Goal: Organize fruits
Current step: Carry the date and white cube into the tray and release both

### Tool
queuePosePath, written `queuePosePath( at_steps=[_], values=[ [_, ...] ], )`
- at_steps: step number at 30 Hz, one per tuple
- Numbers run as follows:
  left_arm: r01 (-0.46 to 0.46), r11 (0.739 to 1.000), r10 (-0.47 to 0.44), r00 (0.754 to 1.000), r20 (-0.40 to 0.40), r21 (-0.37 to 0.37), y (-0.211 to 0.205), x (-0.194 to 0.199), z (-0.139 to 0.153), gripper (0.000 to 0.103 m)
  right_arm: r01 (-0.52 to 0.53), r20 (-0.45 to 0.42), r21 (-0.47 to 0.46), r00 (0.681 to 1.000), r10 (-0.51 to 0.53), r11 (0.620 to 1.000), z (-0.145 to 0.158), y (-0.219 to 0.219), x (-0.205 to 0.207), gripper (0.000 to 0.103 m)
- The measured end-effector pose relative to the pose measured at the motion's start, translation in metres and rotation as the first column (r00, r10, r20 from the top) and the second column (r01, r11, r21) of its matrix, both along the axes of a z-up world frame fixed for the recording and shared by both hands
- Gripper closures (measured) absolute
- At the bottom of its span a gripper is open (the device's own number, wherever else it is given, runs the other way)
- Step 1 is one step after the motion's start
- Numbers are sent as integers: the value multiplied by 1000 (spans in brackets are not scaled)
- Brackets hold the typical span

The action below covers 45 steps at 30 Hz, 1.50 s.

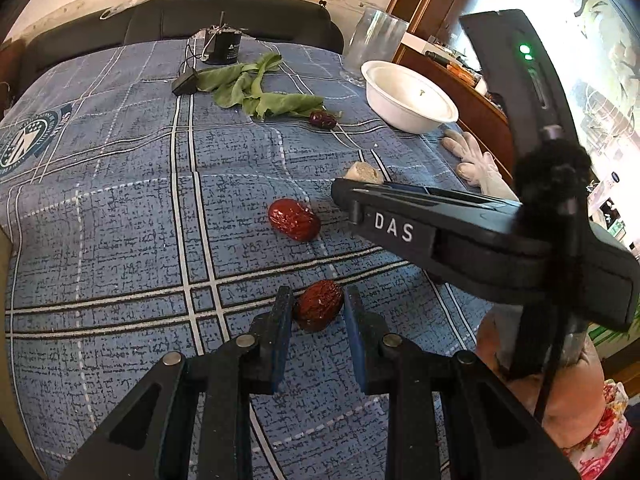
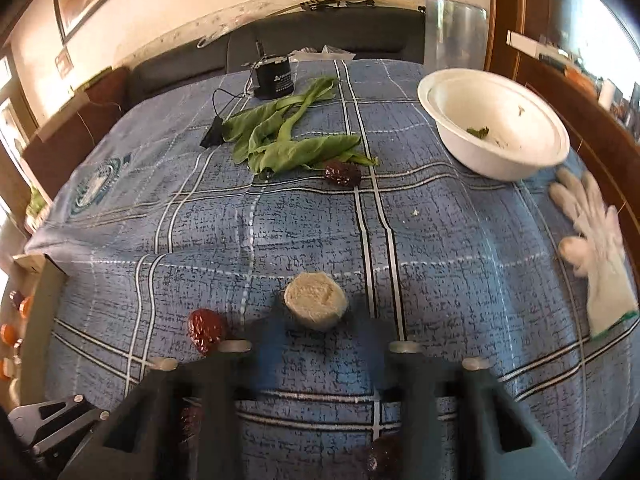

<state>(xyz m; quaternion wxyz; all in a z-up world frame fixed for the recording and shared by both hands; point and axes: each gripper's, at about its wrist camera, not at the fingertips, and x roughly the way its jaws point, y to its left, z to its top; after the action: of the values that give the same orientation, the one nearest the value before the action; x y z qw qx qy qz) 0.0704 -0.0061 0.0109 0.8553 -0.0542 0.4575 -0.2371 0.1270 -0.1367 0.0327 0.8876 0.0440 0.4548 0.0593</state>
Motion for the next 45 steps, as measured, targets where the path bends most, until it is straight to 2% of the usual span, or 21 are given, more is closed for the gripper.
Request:
queuePosePath(
  at_steps=[6,10,15,17,20,23,27,31,34,37,41,45],
  values=[
    [-18,1000,18,1000,3,-10,3,1,3,78,69,35,65,997,-71,996,17,-28,-35,72],
    [-28,1000,27,999,31,8,0,-5,7,78,122,19,135,992,-126,983,24,-54,-70,72],
    [-41,999,40,997,72,15,0,-18,17,78,140,2,194,990,-143,971,30,-63,-102,72],
    [-68,998,68,996,64,0,9,-28,24,78,127,7,209,991,-132,970,35,-60,-114,72],
    [-121,990,125,990,60,-67,36,-52,41,78,85,27,213,995,-93,973,44,-44,-129,71],
    [-185,980,190,979,78,-73,72,-79,55,78,2,55,217,998,-14,976,55,-12,-140,71],
    [-327,944,329,938,113,-38,132,-105,69,78,-129,96,217,989,110,968,69,42,-150,71],
    [-492,868,476,861,178,63,194,-130,74,78,-261,133,207,962,237,943,80,103,-160,71],
    [-568,815,547,819,173,112,234,-142,67,78,-345,137,205,937,322,916,79,151,-168,71],
    [-616,778,603,787,133,122,267,-149,54,78,-419,118,199,907,403,886,69,196,-173,70],
    [-652,748,647,758,81,127,295,-151,37,78,-502,78,158,865,496,850,51,249,-182,70],
    [-653,747,653,756,43,123,307,-149,26,78,-541,18,130,839,543,831,32,283,-179,70]
  ],
)
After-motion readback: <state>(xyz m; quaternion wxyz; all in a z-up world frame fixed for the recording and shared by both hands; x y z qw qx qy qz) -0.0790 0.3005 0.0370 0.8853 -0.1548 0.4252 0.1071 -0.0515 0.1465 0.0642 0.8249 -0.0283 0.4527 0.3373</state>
